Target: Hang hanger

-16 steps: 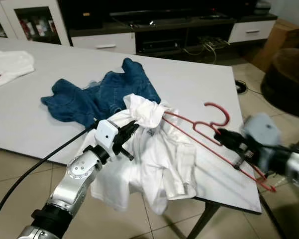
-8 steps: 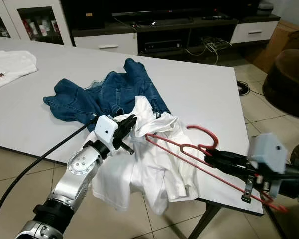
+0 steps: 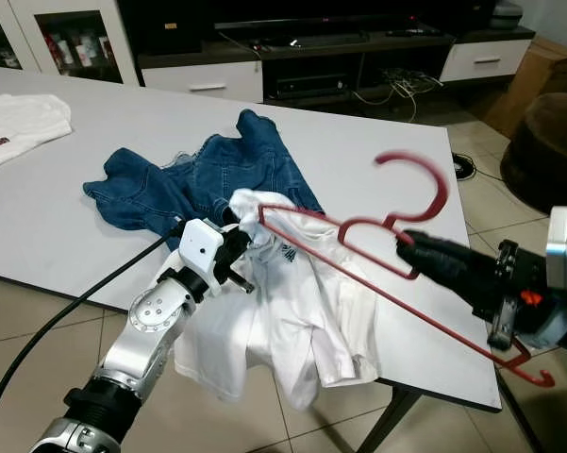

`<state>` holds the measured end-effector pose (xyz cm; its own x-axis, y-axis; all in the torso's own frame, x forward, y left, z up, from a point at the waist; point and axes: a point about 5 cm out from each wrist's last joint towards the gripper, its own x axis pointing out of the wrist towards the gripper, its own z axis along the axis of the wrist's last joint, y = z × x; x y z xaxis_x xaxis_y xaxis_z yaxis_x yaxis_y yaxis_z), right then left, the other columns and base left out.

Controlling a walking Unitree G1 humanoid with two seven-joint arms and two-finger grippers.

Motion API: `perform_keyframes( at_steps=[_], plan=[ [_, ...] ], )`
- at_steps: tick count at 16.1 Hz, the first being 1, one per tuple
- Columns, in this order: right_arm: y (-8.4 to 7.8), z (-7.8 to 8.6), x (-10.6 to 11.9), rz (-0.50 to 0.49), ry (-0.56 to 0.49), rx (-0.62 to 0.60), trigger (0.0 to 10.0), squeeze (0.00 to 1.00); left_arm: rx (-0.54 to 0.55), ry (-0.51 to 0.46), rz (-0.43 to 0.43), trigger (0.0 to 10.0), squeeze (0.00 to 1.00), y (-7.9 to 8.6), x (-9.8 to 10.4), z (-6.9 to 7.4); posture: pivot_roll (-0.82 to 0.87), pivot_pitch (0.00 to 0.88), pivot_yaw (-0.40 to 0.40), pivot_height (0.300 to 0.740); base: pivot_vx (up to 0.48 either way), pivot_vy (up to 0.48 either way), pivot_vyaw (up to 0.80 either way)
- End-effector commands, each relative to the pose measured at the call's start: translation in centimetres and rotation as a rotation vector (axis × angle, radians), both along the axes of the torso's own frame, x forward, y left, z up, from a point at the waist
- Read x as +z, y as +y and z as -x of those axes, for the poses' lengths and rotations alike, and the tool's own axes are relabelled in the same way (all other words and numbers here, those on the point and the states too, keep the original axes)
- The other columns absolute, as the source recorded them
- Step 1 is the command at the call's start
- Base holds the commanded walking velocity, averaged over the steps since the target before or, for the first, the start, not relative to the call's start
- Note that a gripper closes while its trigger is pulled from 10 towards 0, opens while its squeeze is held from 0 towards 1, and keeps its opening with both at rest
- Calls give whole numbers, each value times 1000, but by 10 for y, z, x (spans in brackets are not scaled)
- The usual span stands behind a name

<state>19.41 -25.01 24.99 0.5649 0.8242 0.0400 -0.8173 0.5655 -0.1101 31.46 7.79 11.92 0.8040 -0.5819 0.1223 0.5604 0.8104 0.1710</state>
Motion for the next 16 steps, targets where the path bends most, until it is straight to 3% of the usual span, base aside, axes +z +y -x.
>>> perform_keyframes(
  at_steps=[1,3,5,7,9,11,14,16],
  plan=[
    [-2,0,9,-36,-33,-7,10000,0,-2,0,-12,10000,0,0,-1,0,-36,45,26,740,0,0,0],
    [-6,3,15,-199,-38,17,10000,0,-1,3,-13,10000,0,0,-2,1,-36,47,25,740,0,0,0],
    [-16,0,11,-233,-20,-29,10000,0,1,2,-12,10000,0,0,-1,0,-35,47,26,740,0,0,0],
    [-24,-7,11,-304,-24,-114,10000,0,3,-4,-9,10000,0,-1,1,-1,-36,47,26,740,0,0,0],
    [-37,-25,6,-398,-1,-305,10000,0,3,-5,-7,10000,0,-2,1,-1,-38,46,27,740,0,0,0],
    [-33,-32,-7,-393,80,-368,10000,0,2,-7,-5,10000,0,-2,1,-1,-42,46,27,740,0,0,0],
    [-14,-46,-29,-376,201,-416,10000,0,17,-25,7,10000,0,-2,5,-2,-42,46,27,740,0,0,0],
    [11,-56,-54,-315,308,-425,10000,0,85,-122,22,10000,0,5,19,-7,-38,46,25,740,0,0,0]
  ],
)
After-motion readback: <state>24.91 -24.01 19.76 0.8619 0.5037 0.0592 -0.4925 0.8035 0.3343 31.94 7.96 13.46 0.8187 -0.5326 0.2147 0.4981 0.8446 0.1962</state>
